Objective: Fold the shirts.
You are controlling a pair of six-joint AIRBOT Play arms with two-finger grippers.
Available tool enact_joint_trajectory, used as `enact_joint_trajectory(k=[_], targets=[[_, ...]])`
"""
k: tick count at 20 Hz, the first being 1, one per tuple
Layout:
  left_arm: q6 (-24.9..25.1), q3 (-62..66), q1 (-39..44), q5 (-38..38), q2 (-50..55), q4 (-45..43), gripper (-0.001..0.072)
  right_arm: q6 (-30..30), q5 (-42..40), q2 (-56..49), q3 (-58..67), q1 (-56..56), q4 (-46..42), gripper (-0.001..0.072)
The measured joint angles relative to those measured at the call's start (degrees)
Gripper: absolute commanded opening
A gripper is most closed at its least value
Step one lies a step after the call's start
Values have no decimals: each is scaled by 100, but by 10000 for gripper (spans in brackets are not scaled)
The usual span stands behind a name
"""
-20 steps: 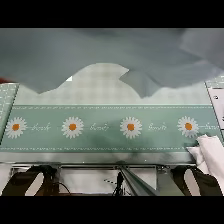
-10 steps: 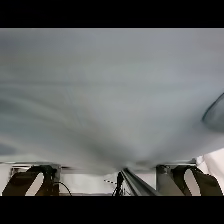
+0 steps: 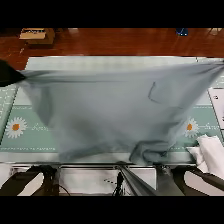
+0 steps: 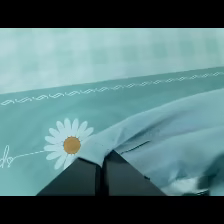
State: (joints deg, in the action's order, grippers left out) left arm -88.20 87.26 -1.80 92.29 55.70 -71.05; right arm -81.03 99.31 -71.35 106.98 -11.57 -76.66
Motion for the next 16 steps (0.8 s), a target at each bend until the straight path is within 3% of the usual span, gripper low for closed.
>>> enact_joint_trajectory(k=[5, 8, 16], targets=[[726, -302, -55, -837, 1665, -33, 18, -107, -1480, -1556, 0, 654, -138, 36], [918, -348, -118, -1432, 2483, -26, 19, -175, -2608, -2184, 0, 874, -127, 37], [1045, -374, -151, -4146, 3383, 11, 19, -238, -4878, -3156, 0, 1019, 170, 36]])
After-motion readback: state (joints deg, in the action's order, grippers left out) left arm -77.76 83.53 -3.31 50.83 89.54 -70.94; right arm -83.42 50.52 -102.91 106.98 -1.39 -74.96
